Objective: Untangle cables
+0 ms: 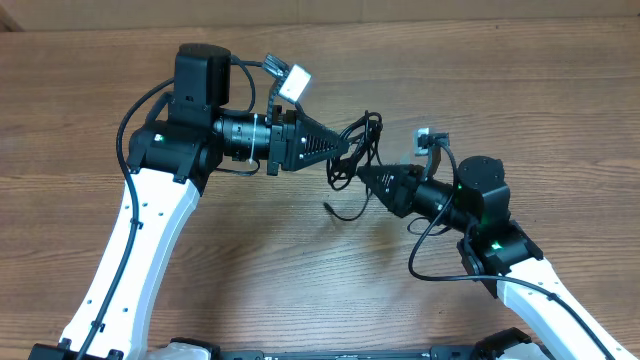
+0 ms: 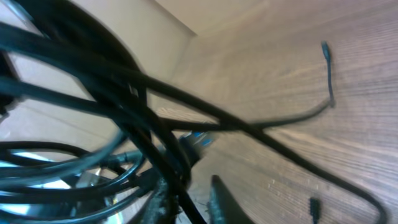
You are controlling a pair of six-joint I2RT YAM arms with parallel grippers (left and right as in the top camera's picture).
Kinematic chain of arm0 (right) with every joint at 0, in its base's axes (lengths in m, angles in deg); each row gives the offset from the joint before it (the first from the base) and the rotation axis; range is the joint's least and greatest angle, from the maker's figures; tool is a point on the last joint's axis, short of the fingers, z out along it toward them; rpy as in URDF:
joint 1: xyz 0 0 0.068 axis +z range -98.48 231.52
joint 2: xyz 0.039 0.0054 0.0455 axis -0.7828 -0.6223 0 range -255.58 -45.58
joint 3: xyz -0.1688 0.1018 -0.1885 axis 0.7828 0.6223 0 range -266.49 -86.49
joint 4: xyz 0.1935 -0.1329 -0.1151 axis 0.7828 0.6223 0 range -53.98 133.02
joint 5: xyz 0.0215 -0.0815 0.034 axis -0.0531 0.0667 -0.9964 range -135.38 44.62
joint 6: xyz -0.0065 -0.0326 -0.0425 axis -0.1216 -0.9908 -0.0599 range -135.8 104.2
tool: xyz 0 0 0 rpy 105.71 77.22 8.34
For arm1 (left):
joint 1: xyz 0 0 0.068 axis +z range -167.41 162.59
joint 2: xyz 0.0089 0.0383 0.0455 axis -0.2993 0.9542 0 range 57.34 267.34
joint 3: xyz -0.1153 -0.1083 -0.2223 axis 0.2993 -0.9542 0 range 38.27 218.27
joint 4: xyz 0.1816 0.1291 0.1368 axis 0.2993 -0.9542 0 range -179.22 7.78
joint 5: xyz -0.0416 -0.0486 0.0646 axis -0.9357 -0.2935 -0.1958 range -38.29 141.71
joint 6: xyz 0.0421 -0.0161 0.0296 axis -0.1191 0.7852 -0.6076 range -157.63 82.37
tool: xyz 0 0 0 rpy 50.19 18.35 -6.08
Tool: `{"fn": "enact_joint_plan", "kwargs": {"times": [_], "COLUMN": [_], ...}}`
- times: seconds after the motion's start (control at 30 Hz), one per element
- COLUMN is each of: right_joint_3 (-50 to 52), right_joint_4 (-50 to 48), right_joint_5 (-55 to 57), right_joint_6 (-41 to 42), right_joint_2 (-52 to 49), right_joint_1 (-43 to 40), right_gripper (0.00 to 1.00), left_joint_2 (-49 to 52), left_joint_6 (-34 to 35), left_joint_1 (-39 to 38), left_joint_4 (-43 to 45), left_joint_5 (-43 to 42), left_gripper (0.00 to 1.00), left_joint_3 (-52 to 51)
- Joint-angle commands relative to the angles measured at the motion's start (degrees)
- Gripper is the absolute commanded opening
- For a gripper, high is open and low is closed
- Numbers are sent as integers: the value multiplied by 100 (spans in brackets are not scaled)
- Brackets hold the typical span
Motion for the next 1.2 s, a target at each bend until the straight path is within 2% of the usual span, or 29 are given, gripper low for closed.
{"fn": "enact_joint_plan", "kwargs": {"times": [0.0, 0.2, 0.33, 0.43, 0.53, 0.63, 0.67, 0.7, 0.73, 0.8, 0.83, 0.87, 1.0, 1.17], "right_joint_3": [-11, -13, -13, -13, -13, -13, -13, -13, -13, -13, -13, -13, -13, -13], "right_joint_4": [424, 1609, 2236, 2750, 2975, 2949, 2889, 2804, 2627, 2179, 1679, 1360, 2, -844], "right_joint_5": [216, 710, 728, 723, 654, 511, 431, 286, -7, -616, -1150, -1436, -2013, -1602], "right_joint_6": [-542, -363, -181, -181, -181, -177, -168, -83, 98, 293, 387, 479, 1137, 1794], "right_joint_2": [17, 107, 280, 380, 385, 385, 385, 385, 385, 385, 385, 385, 385, 382], "right_joint_1": [129, -269, -946, -1532, -1884, -2004, -2002, -2002, -2002, -1998, -1996, -1996, -1853, -1362], "right_gripper": [4, 4, 4, 4, 4, 4, 4, 10, 24, 35, 49, 52, 57, 55], "left_joint_2": [-50, -50, -50, -50, -50, -50, -50, -50, -50, -50, -50, -50, -50, -50], "left_joint_6": [138, 245, 306, 485, 463, 63, -66, -201, -400, -675, -966, -1084, -1368, -1342], "left_joint_1": [111, 662, 1248, 1652, 1784, 1722, 1670, 1617, 1508, 1322, 1141, 1054, 669, 258], "left_joint_4": [516, 573, 560, 350, -114, -356, -404, -433, -448, -444, -442, -442, -404, -319], "left_joint_5": [-1209, -787, -509, 103, 726, 844, 844, 846, 844, 846, 846, 848, 846, 848], "left_gripper": [4, 4, 4, 4, 4, 4, 4, 4, 4, 4, 4, 4, 4, 4], "left_joint_3": [120, 120, 120, 120, 118, 107, 107, 107, 107, 107, 107, 107, 107, 107]}}
